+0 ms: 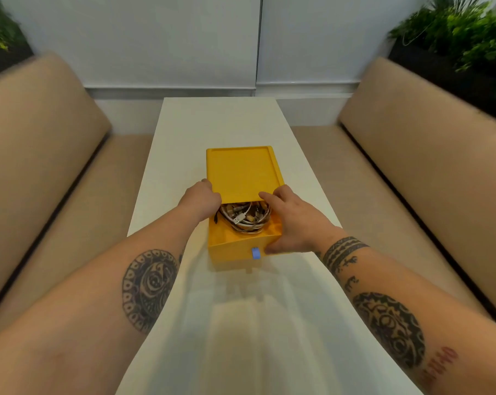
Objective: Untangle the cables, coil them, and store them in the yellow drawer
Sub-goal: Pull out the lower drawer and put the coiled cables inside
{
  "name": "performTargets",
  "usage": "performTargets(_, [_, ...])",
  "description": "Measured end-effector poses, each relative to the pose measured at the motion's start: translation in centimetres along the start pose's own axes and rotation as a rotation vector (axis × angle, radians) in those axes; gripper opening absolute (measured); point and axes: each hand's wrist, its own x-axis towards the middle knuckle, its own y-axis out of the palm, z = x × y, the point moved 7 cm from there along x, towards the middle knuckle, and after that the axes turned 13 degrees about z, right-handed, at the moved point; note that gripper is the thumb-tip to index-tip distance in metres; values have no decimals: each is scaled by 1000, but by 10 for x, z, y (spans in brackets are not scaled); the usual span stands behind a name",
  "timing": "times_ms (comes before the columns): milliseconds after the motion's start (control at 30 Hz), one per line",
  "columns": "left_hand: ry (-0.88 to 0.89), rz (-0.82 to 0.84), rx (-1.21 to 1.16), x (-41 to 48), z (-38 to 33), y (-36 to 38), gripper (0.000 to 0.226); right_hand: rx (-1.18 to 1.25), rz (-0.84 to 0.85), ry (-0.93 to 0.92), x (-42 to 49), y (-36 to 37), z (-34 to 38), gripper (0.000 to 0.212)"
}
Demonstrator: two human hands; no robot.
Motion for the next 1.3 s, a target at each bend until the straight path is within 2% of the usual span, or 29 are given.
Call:
performTargets(100, [-23,2,14,2,1,3,31,66,36,33,-2,0,-9,132])
performTargets(167, [-13,22,86,3,0,7,51,82,72,68,-3,3,-14,135])
performTargets(233, [122,-9,171,-3,-3,7,61,79,71,80,-3,2,-15,135])
performTargets(300, [337,-37,225,-14,-7,6,54,51,59,80,-3,-1,-13,133])
performTargets(367, [436,43,210,-28,-2,11,59,22,54,82,-2,-3,-12,131])
performTargets(433, [438,195,221,-40,6,18,100,8,46,82,-1,-5,-12,131])
performTargets(500, [442,295,373,-48,8,24,138,4,41,84,0,-7,-12,130])
performTargets(567, [433,312,514,-48,7,27,149,-2,48,93,0,-7,-11,130])
performTargets(733, [400,211,667,-48,-6,28,138,-31,50,100,1,-10,-10,128])
performTargets(1133, [423,76,751,-43,-10,19,124,-93,35,40,12,-19,-7,107])
performTargets(1300, [430,45,771,-45,-14,17,121,-76,24,39,13,-17,-8,104])
